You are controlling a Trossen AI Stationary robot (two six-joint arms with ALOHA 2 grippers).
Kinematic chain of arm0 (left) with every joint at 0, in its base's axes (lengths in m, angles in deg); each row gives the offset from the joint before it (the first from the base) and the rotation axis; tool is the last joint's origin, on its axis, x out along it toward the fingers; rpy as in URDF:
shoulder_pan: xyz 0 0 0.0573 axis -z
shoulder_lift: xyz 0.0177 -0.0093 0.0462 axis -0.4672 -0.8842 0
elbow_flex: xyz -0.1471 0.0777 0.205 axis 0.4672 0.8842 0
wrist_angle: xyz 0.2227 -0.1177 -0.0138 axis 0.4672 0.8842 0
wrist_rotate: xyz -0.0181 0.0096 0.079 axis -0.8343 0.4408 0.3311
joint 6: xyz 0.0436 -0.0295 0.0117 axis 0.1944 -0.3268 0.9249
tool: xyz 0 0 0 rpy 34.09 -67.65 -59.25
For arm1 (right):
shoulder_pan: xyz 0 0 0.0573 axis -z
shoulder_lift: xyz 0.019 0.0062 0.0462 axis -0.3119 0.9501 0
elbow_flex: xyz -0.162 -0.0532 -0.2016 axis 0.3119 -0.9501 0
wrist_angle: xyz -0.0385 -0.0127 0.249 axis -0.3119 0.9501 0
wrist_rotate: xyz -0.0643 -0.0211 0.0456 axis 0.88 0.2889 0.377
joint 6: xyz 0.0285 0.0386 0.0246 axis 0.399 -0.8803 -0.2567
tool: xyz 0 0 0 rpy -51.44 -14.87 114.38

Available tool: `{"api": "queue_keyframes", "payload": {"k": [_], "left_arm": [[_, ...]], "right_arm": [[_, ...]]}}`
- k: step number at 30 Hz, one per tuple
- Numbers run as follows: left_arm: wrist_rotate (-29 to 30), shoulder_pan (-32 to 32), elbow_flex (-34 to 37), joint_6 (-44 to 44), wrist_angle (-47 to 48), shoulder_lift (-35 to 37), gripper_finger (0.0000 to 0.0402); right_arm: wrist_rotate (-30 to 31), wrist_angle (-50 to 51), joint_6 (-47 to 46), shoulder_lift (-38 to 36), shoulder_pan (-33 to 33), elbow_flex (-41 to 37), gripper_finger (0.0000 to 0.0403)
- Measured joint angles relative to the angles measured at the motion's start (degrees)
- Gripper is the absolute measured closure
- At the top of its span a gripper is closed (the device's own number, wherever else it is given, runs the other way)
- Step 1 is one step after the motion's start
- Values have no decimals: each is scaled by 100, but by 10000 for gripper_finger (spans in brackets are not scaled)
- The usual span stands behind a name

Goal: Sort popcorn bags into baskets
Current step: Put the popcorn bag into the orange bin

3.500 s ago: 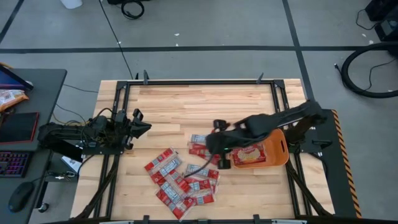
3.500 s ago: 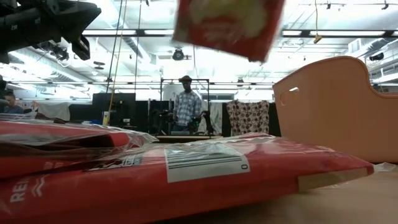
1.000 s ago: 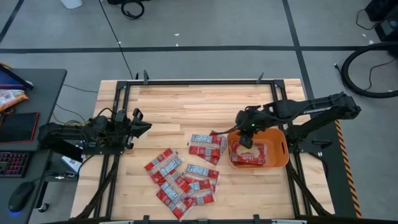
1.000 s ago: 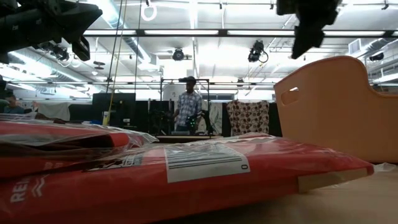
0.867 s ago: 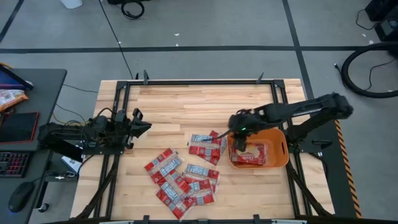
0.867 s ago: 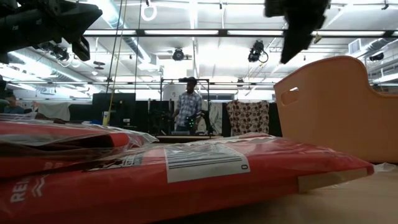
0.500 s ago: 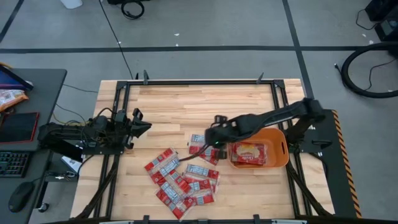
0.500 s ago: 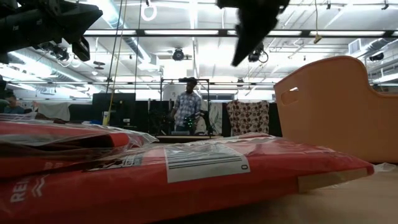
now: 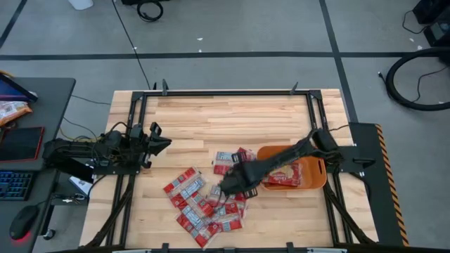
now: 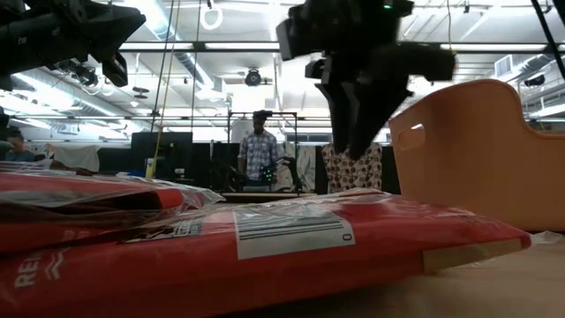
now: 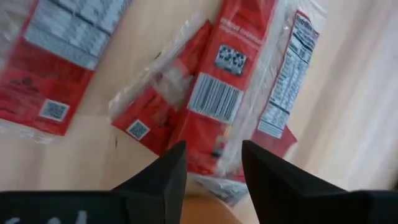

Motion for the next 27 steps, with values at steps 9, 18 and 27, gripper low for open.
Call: {"api": "queue_keyframes", "payload": {"k": [9, 18, 27], "left_arm": [[-2, 0, 0, -4, 1, 0, 365], [-3, 0, 0, 0, -3, 0, 365], [-4, 0, 0, -2, -3, 0, 365]], "right_arm": [[714, 338, -680, 583, -546, 7, 227], [1116, 569, -718, 968, -532, 10, 169], [1207, 714, -712, 964, -439, 9, 187]]}}
